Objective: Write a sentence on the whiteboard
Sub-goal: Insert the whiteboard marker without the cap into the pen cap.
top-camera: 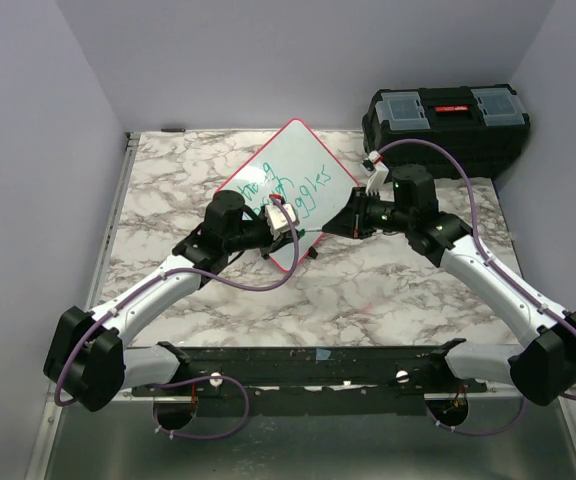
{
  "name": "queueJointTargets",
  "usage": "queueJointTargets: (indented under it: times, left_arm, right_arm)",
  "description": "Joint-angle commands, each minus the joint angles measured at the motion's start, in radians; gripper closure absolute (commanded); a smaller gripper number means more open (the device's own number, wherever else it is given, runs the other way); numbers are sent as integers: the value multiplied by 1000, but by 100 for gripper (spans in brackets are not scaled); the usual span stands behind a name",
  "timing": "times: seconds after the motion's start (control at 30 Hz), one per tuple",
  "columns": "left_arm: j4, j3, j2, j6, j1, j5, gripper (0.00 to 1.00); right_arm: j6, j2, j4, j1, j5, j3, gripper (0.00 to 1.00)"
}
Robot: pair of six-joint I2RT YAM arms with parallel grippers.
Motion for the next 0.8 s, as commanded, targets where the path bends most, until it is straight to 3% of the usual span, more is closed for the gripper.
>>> queueJointTargets:
  times: [0.0, 0.77]
  left_arm:
    - [28, -5, -26, -4, -3, 23, 100]
    - [-106, 71, 52, 65, -61, -4, 100]
  right_arm:
    - [4, 13, 10, 6, 12, -10, 99]
    - [-121, 170, -189, 55, 26, 163, 99]
